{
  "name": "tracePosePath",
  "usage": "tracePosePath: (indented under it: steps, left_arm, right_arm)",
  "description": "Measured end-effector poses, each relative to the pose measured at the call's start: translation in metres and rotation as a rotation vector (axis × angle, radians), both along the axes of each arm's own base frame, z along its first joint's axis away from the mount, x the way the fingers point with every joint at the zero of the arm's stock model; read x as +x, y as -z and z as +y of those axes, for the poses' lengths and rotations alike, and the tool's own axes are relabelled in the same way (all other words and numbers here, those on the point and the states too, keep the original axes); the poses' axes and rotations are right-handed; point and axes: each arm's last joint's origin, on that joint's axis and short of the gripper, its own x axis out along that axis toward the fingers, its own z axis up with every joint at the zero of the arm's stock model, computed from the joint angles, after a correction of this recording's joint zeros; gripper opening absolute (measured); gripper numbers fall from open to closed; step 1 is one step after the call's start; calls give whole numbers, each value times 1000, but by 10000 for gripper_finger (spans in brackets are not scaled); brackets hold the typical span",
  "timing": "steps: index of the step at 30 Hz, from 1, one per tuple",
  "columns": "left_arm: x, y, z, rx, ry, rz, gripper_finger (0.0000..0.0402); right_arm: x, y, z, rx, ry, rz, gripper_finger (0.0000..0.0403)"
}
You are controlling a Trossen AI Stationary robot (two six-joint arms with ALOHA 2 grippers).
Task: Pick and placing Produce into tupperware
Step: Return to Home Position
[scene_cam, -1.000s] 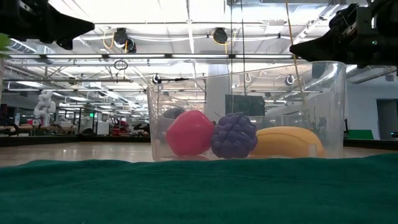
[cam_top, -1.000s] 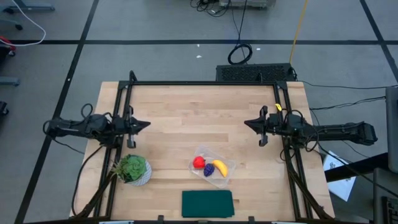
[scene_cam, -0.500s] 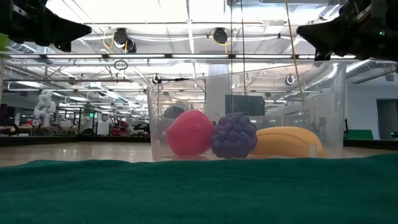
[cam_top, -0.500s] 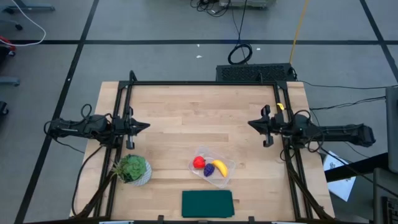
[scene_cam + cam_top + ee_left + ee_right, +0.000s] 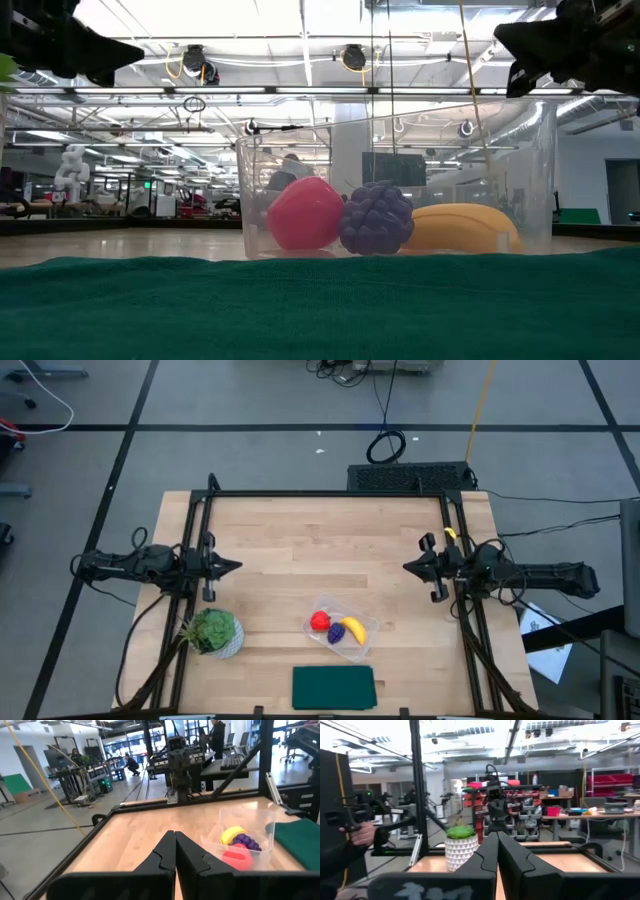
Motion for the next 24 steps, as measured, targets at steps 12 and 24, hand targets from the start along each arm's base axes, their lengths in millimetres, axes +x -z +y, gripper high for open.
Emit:
tracePosePath:
  steps: [12,24]
  left_arm:
    - [2,10,-3,-29,77,50,0]
    - [5,18,-4,-4,121,45,0]
  right_arm:
    - [0,5,3,-47,-72,51,0]
    - [0,5,9,-69,-132,41,0]
